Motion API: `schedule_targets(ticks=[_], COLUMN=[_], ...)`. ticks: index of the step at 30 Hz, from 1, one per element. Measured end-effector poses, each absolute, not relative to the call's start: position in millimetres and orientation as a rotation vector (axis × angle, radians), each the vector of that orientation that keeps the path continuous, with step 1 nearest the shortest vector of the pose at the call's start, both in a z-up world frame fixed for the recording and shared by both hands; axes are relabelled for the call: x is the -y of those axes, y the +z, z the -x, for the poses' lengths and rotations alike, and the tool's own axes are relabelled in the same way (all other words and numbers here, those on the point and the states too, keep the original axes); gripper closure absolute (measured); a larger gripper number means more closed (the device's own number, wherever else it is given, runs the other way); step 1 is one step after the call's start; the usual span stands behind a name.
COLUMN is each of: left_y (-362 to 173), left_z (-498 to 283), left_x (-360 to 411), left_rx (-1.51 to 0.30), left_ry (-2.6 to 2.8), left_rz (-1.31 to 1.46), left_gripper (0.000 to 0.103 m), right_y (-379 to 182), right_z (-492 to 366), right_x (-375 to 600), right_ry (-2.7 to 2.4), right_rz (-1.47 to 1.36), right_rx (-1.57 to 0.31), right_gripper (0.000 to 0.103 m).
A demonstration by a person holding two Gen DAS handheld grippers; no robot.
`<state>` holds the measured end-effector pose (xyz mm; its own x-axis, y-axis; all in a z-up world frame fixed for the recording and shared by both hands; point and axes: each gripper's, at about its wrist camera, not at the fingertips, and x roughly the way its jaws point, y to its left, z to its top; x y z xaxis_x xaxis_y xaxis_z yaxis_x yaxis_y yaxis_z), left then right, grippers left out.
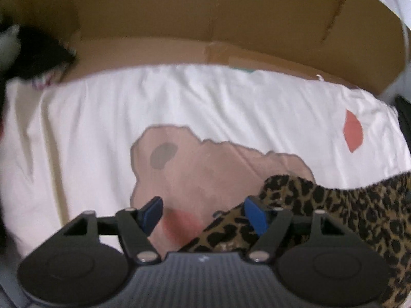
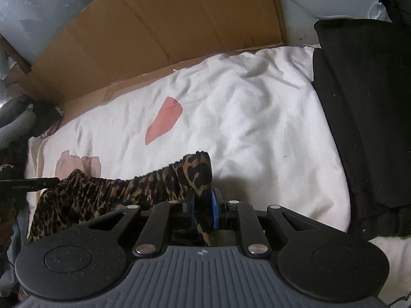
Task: Fold clothes
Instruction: 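Grasp the leopard garment waistband with the left tool while the right tool holds it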
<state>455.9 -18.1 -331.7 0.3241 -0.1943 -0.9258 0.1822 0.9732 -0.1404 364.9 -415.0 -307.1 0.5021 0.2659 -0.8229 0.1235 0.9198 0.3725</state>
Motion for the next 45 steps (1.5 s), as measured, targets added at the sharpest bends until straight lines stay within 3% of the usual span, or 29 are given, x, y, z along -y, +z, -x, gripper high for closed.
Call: schedule_targets(ticks=[2,4,7,13,15,17,19,21,29,31,33,35,43,45], left_y=[-336,-339,-341,-337,-334,-332,-330,-328,-298,-296,-297,-302,-341,-343], left_z=[-457,-455,-450,-441,-439,-437,-434,-434,-440,-441,-444,-446,-447,-444], left_x=[13,10,10,7,10,14,21,23,3,5,11,22,43,46], left_rx=[-1.238,-1.248,-1.263,-1.286,-1.285,-1.280,-1.264,-1.243,-1.171,-1.164,-1.160,-1.164,-1.264,-1.271], left_ry=[-0.252,-0.260,-0.294,-0.357,-0.375,-0.390,-0.392,-0.383,-0.365,-0.353,-0.359,-0.377,-0.364,-0.373], left_rz=[0.064,0.085,0.101,0.154,0.147,0.121,0.064,0.031,0.116,0.119,0.127,0.101,-0.010,-0.033], left_gripper=[0.025,0.025,0.026,0.046,0.063,0.075,0.097,0.101,0.099,0.086,0.050,0.037,0.041,0.046], right_y=[-311,-316,-325,-332,-331,-328,-324,-320,-299,-301,-305,-310,-319,-321], right_z=[-367,-367,-366,-364,-364,-364,-361,-360,-367,-366,-364,-362,-357,-356], right_x=[414,414,417,416,414,411,406,402,413,411,409,408,413,414], right_ry=[0.098,0.095,0.078,0.078,0.077,0.069,0.055,0.059,0.061,0.053,0.045,0.039,0.045,0.046], right_rz=[-0.405,-0.397,-0.422,-0.430,-0.412,-0.390,-0.358,-0.324,-0.329,-0.308,-0.299,-0.302,-0.318,-0.323], right_rx=[-1.067,-1.077,-1.093,-1.103,-1.104,-1.105,-1.096,-1.083,-1.029,-1.038,-1.053,-1.070,-1.092,-1.096], right_gripper=[0.070,0.063,0.061,0.061,0.070,0.091,0.095,0.097,0.100,0.100,0.100,0.100,0.100,0.100])
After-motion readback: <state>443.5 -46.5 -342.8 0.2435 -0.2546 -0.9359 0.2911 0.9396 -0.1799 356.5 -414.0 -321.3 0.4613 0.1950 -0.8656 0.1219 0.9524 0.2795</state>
